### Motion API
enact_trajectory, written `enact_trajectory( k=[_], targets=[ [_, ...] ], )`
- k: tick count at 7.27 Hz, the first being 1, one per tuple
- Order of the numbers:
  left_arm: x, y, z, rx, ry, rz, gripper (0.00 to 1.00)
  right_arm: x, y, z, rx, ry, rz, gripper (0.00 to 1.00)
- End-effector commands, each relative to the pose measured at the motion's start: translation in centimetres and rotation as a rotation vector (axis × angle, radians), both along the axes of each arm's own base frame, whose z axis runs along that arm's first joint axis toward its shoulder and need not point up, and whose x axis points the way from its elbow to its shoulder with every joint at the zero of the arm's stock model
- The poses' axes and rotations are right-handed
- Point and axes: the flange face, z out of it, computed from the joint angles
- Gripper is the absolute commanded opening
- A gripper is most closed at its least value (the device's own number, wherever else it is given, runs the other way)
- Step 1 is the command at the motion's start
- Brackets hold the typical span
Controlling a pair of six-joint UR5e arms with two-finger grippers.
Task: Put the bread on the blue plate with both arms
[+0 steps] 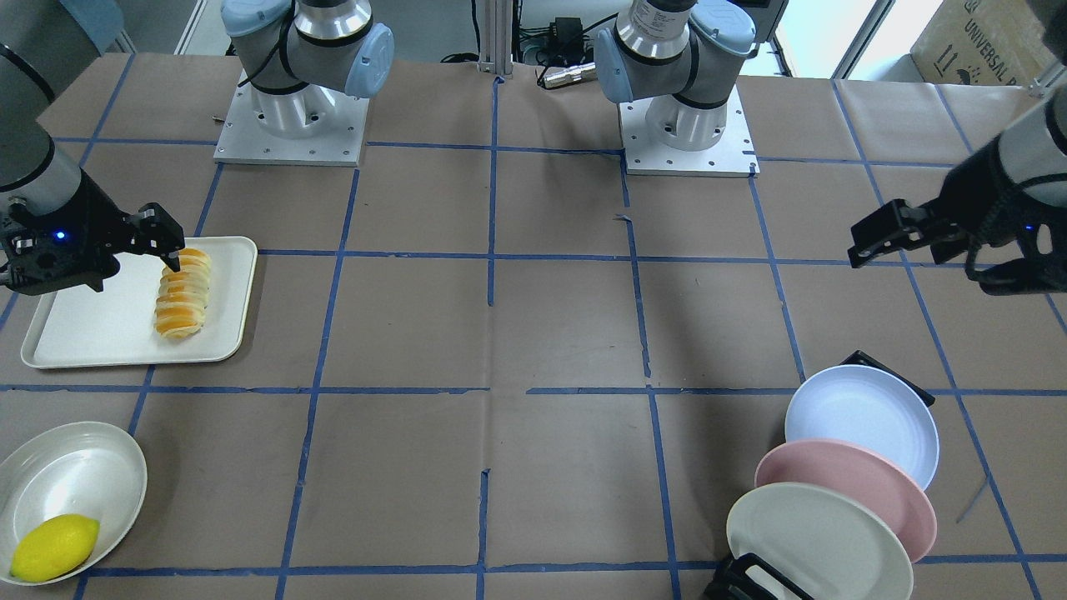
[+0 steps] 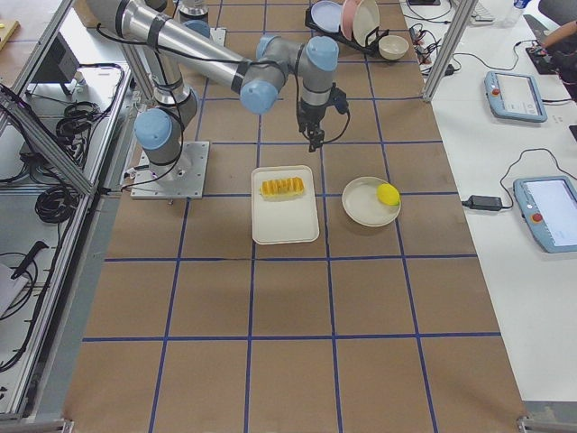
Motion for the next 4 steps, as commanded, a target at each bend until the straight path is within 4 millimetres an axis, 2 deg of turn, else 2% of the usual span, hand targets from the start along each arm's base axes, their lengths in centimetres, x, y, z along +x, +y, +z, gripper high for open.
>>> enact_trajectory(
  k=[1,2,3,4],
  targets=[
    [10.5,-2.1,-6.0,0.009,0.063,-0.014,1.0,-2.3,4.1,-7.5,0.009,-0.013,-0.042,0.92],
    [14.4,-3.6,-10.1,-0.01,0.125,-0.011,1.0,-2.1,4.6,-8.8,0.016,-0.019,-0.062,0.88],
    [16.1,-5.4,-14.0,-0.015,0.168,-0.008,1.0,-2.1,4.5,-9.1,0.018,-0.019,-0.092,0.86],
    [17.6,-7.5,-17.3,-0.04,0.162,-0.034,1.0,-2.6,4.0,-10.6,0.025,-0.023,-0.099,0.87]
  ],
)
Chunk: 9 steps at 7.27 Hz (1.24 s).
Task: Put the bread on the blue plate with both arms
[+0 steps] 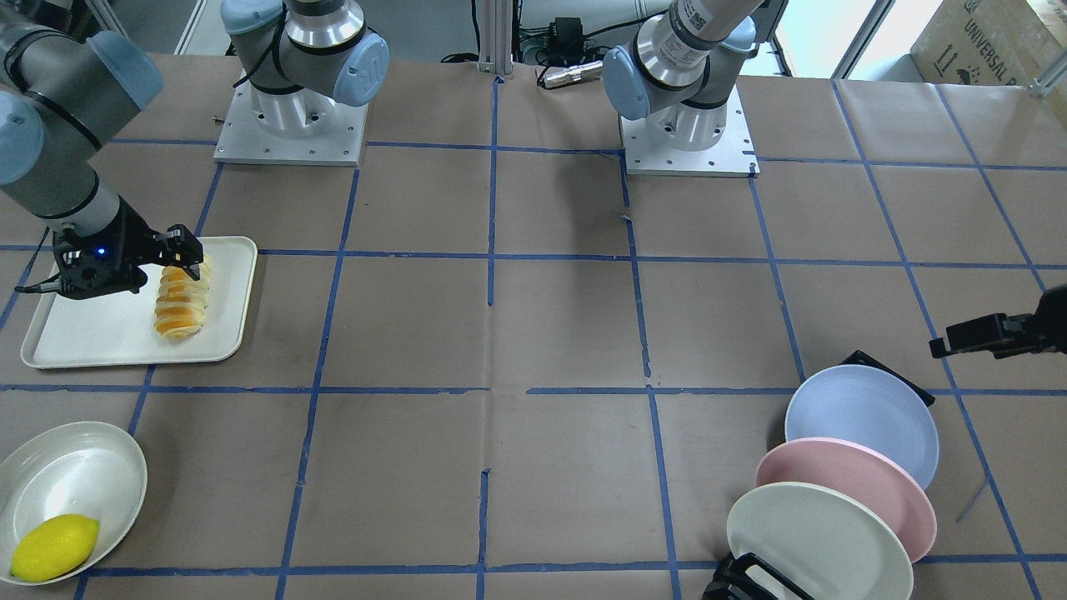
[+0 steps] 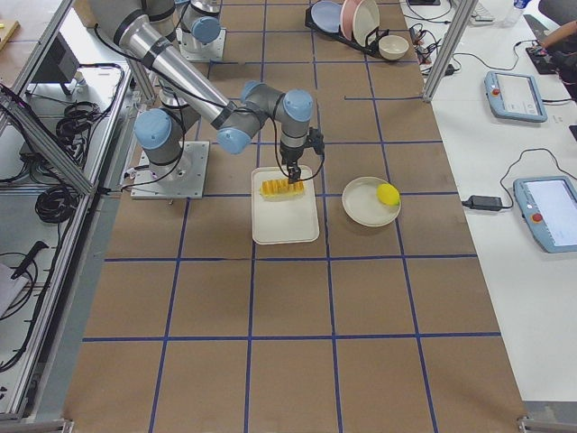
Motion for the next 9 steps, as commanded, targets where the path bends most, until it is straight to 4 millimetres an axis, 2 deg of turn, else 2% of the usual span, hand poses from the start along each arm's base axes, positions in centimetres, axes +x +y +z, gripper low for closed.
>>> enact_trajectory(
  k=[1,2,4,5,6,7,8,9],
  targets=[
    [3.0,-3.3,-7.1,-0.009,0.036,-0.039,1.0,-1.9,-0.7,-3.4,0.01,-0.001,-0.04,0.87],
    [3.4,-4.1,-9.3,-0.011,0.036,-0.04,1.0,-3.0,-0.8,-4.8,0.024,-0.01,-0.064,0.87],
    [3.7,-5.2,-13.0,-0.022,0.073,-0.035,0.99,-2.9,-0.6,-5.2,0.035,-0.017,-0.069,0.88],
    [3.3,-4.9,-13.6,-0.022,0.1,-0.055,0.89,-2.7,-0.2,-5.1,0.045,-0.017,-0.075,0.88],
    [3.3,-5.1,-13.3,-0.022,0.101,-0.072,0.67,-2.7,-0.1,-4.2,0.05,-0.017,-0.09,0.88],
    [3.3,-5.2,-13.0,-0.027,0.098,-0.075,0.4,-2.5,0.2,-3.9,0.062,-0.022,-0.101,0.88],
    [3.3,-5.3,-12.8,-0.032,0.1,-0.076,0.21,-2.5,0.2,-3.8,0.064,-0.023,-0.105,0.88],
    [3.2,-5.3,-12.8,-0.039,0.108,-0.075,0.16,-2.3,0.4,-3.9,0.08,-0.03,-0.123,0.88]
  ],
)
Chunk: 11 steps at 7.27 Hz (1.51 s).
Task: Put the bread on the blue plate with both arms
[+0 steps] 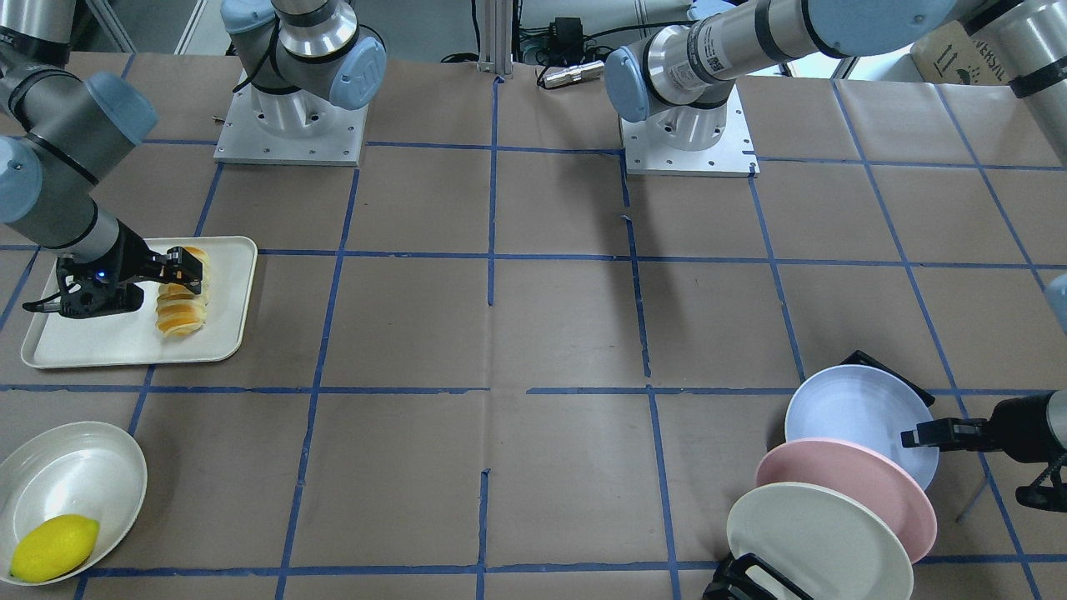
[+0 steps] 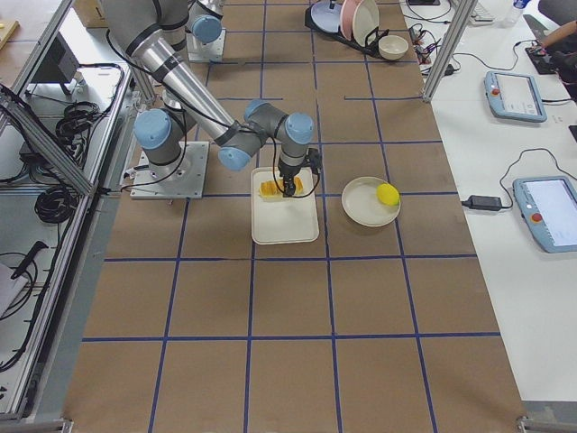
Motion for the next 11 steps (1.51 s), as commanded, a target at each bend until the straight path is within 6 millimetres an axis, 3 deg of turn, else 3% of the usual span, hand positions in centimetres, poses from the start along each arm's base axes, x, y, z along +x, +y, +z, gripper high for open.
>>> enact_trajectory(
  k=[1,3,4,6,7,8,9,10,11],
  targets=[
    [-0.2,-0.1,0.9,-0.019,0.007,0.001,0.15,0.8,0.5,-0.7,0.02,-0.05,-0.022,0.88],
    [-0.3,0.3,3.3,-0.042,-0.013,-0.01,0.14,0.9,0.5,-1.3,0.025,-0.066,-0.024,0.86],
    [-0.5,0.9,4.9,-0.034,-0.013,-0.012,0.14,0.8,0.4,-1.2,0.019,-0.061,-0.022,0.8],
    [-2.1,3.4,8.7,0.004,0.007,-0.015,0.14,0.4,0.0,-1.5,-0.011,-0.034,-0.013,0.78],
    [-3.2,5.4,11.7,0.039,0.018,-0.018,0.14,0.3,-0.1,-1.6,-0.011,-0.031,-0.01,0.55],
    [-4.8,7.4,14.5,0.053,0.019,-0.023,0.14,0.2,-0.2,-1.3,-0.014,-0.026,-0.008,0.05],
    [-6.8,9.1,16.2,0.051,0.014,-0.022,0.14,0.3,-0.1,-0.9,-0.023,-0.021,-0.008,0.02],
    [-7.8,10.3,16.0,0.065,0.015,-0.008,0.14,0.4,-0.2,-0.3,-0.035,-0.014,-0.005,0.02],
    [-10.0,11.0,15.7,0.081,0.015,0.002,0.14,0.5,-0.5,1.6,-0.065,0.004,-0.003,0.01]
  ],
)
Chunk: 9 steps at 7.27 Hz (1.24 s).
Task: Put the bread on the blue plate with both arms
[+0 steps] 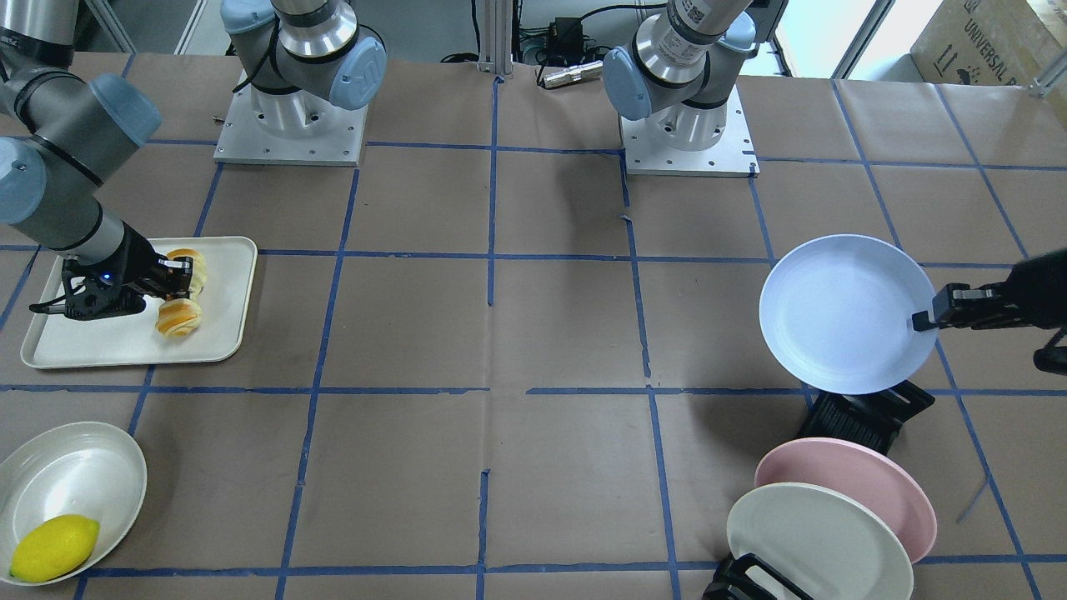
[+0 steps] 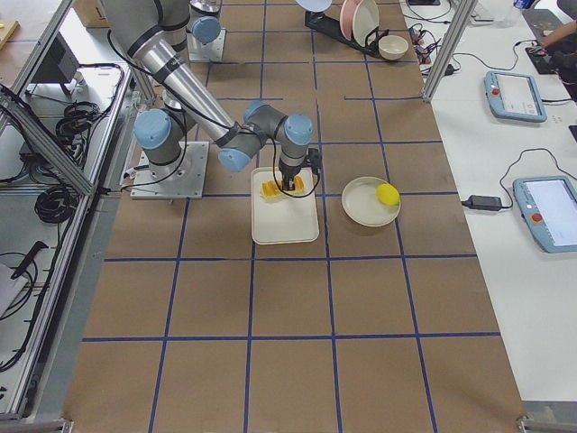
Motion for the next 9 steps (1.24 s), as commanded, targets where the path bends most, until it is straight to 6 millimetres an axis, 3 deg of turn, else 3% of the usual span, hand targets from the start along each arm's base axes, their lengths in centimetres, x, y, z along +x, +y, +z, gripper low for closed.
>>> enact_trajectory(
  k=[1,2,3,5,6,7,8,9],
  targets=[
    [-6.1,1.2,0.7,0.021,-0.015,-0.001,0.14,0.5,-0.3,4.4,-0.057,0.034,0.01,0.01],
    [-10.3,1.1,1.6,0.023,-0.035,-0.012,0.14,1.4,-1.1,8.5,-0.081,0.048,0.027,0.02],
    [-14.0,1.1,1.6,0.033,-0.043,-0.024,0.14,4.5,-1.9,13.5,-0.071,0.059,0.04,0.02],
    [-21.5,0.7,0.4,0.007,-0.053,-0.098,0.14,15.2,-2.4,21.6,-0.041,0.103,-0.029,0.02],
    [-23.9,0.7,-0.2,0.005,-0.049,-0.124,0.14,20.8,-2.0,25.1,-0.042,0.118,-0.069,0.02],
    [-26.3,0.6,-0.6,-0.01,-0.031,-0.129,0.14,24.5,-2.1,27.4,-0.047,0.124,-0.127,0.02],
    [-28.7,0.4,-1.4,-0.033,-0.029,-0.167,0.14,26.6,-2.5,28.3,-0.03,0.131,-0.148,0.02],
    [-31.6,0.4,-2.8,-0.075,-0.033,-0.213,0.14,27.5,-3.0,29.4,-0.029,0.133,-0.152,0.02]
  ],
)
